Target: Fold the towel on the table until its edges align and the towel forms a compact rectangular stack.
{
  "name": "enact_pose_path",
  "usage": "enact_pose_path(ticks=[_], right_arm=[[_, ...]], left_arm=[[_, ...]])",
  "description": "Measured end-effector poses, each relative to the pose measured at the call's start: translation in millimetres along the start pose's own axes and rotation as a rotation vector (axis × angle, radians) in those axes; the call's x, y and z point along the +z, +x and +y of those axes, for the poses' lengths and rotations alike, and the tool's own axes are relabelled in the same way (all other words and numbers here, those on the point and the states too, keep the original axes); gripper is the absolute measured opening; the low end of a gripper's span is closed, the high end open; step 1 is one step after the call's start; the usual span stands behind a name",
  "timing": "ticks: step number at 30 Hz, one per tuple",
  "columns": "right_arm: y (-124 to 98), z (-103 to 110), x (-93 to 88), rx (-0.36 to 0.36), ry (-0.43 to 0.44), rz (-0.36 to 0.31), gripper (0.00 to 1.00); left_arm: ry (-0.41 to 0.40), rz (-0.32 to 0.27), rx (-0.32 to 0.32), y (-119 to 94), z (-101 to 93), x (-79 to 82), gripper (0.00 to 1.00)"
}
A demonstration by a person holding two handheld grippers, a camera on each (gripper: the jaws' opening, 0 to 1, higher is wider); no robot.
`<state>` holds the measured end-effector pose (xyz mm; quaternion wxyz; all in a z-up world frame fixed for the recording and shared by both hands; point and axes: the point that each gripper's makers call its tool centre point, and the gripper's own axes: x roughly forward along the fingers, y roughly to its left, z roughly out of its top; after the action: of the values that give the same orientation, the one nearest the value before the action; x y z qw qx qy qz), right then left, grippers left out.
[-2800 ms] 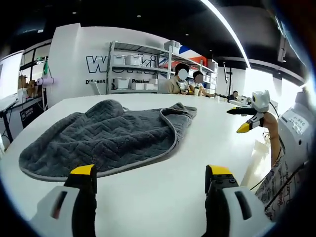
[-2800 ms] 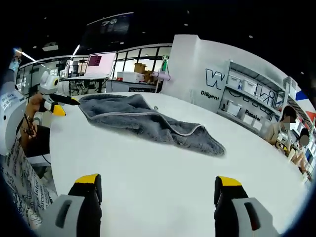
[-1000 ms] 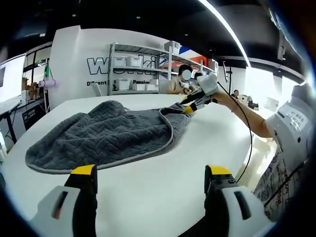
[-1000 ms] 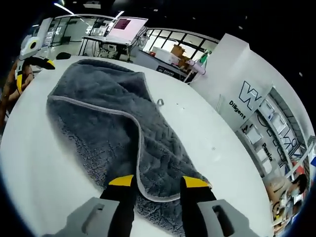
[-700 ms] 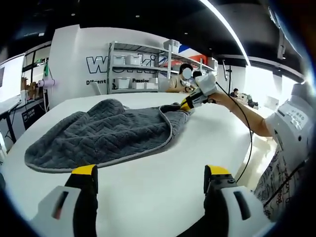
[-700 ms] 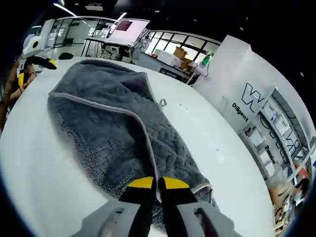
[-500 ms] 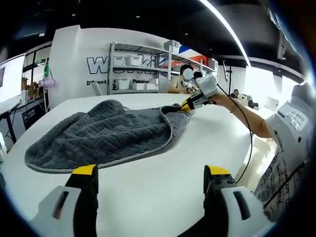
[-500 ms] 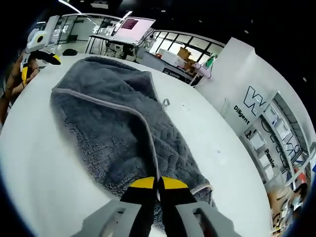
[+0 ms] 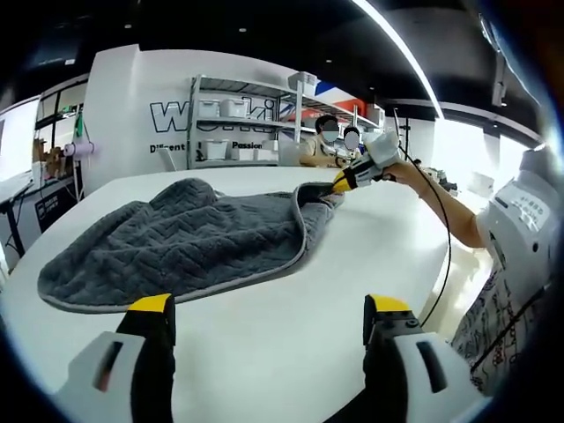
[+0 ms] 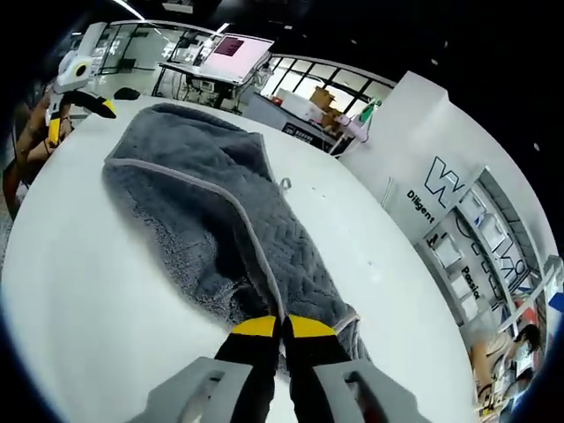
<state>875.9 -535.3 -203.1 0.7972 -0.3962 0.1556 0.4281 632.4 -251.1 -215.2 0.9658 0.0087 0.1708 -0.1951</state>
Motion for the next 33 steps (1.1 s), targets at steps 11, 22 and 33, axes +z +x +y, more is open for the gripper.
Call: enact_pose_path(ticks=[11, 22, 33], right_arm=[[-33.6, 18.4, -37.7, 0.025, 0.030, 0.061, 0.03], [-65.7, 41.7, -74.6, 0.098, 0.085, 0.144, 0.03], [-92.9, 62.8, -95.7, 0.146, 0.092, 0.207, 0.03]], left_arm=[[0.009, 0.007, -0.021, 5.0, -6.1, 0.6, 0.93], [0.018, 0.015, -0.024, 5.5, -8.5, 0.2, 0.93], [0.025, 0.017, -0.030, 7.6, -9.6, 1.7, 0.93]])
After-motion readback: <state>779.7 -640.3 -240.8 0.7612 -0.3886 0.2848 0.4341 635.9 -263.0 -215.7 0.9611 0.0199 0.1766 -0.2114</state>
